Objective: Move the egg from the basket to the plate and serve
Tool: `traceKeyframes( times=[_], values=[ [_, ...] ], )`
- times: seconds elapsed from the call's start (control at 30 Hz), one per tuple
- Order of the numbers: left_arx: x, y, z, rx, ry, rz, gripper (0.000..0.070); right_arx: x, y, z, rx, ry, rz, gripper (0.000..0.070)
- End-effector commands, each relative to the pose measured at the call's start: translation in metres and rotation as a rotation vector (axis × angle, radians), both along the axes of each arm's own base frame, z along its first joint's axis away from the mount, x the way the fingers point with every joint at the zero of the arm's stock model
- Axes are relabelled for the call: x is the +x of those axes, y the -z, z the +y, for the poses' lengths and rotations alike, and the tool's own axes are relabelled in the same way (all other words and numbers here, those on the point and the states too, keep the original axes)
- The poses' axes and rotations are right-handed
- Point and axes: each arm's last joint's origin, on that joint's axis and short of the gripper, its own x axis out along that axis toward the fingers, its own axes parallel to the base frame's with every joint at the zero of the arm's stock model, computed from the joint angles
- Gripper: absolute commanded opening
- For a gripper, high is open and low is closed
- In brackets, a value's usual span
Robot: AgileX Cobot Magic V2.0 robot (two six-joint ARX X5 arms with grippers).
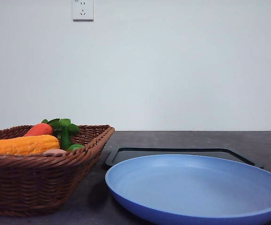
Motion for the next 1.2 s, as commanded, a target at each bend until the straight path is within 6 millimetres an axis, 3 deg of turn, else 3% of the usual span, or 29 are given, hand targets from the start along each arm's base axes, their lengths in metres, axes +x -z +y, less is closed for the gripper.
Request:
traceKeyframes(
  times=[0.0,0.17,0.33,0.67,0.87,1.17],
  values=[
    [0.001,0.007,0.0,-0.06,-0.017,0.016,0.0,0.0,-0.001,0.0,0.069,0.001,-0.013,0.0],
    [0.002,0.002,0.0,-0.126,-0.027,-0.038,0.0,0.0,-0.002,0.0,0.226,0.015,-0.004,0.0],
    [0.002,-0.002,-0.001,-0.142,0.013,-0.055,0.0,0.0,-0.003,0.002,0.272,-0.036,0.01,0.0],
    [0.002,-0.026,-0.003,-0.156,0.075,0.026,0.0,-0.007,-0.033,0.002,0.311,-0.04,0.079,0.0],
    [0.015,-0.046,-0.007,-0.188,0.192,0.124,0.0,-0.003,-0.061,0.003,0.301,-0.037,0.147,0.0],
    [0.05,-0.071,-0.016,-0.193,0.392,0.329,0.0,0.02,-0.097,0.006,0.233,-0.097,0.329,0.0]
  ],
)
